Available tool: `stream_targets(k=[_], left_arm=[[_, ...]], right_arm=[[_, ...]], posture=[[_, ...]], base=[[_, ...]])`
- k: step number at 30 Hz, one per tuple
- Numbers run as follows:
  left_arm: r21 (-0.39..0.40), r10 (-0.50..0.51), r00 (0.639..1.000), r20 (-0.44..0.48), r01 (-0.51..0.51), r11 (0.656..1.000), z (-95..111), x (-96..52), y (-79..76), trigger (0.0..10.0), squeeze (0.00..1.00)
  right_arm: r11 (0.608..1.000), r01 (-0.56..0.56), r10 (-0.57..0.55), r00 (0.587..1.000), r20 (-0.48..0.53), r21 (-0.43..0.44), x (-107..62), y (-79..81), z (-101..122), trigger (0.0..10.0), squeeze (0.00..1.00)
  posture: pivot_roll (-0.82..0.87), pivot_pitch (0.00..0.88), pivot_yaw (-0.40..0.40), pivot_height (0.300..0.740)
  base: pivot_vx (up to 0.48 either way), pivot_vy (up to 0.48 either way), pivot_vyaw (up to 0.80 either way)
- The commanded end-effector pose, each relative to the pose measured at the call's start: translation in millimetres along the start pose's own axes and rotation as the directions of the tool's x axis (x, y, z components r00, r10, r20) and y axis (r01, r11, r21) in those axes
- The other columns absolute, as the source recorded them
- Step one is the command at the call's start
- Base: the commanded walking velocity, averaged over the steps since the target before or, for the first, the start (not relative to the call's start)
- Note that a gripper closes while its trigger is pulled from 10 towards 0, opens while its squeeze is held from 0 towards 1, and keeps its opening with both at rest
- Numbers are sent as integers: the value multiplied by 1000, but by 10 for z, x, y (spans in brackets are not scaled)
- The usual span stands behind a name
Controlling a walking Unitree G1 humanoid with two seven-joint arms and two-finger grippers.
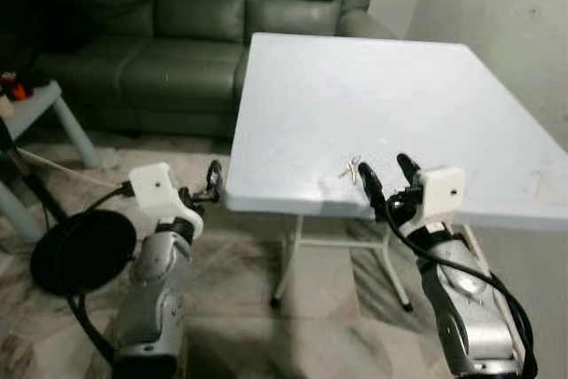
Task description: Hang keys on a hook
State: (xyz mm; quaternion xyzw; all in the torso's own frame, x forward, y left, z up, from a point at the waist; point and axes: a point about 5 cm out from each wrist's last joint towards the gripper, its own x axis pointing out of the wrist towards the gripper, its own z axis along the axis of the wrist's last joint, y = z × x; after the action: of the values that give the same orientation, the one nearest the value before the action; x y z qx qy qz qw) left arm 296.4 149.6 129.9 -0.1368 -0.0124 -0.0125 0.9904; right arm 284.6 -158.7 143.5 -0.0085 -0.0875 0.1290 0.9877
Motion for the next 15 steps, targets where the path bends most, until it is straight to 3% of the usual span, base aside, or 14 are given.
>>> stream_targets(k=[1,9,15], left_arm=[[-6,-7,1000,-7,7,1000,3,7,-21,10000,0],[-16,-3,1000,-12,3,1000,-1,12,-18,10000,0],[-21,-4,1000,-14,4,1000,0,14,-19,10000,0]], right_arm=[[1000,11,-11,1000,-2,-2,-12,-50,13,10000,0],[1000,4,-4,1000,-4,-2,-6,-45,17,10000,0],[1000,1,-1,1000,-7,-1,-9,-40,13,10000,0]], posture=[[22,26,-61,732],[22,27,-61,732],[20,31,-60,732]], base=[[0,0,0],[31,0,0],[296,0,0]])
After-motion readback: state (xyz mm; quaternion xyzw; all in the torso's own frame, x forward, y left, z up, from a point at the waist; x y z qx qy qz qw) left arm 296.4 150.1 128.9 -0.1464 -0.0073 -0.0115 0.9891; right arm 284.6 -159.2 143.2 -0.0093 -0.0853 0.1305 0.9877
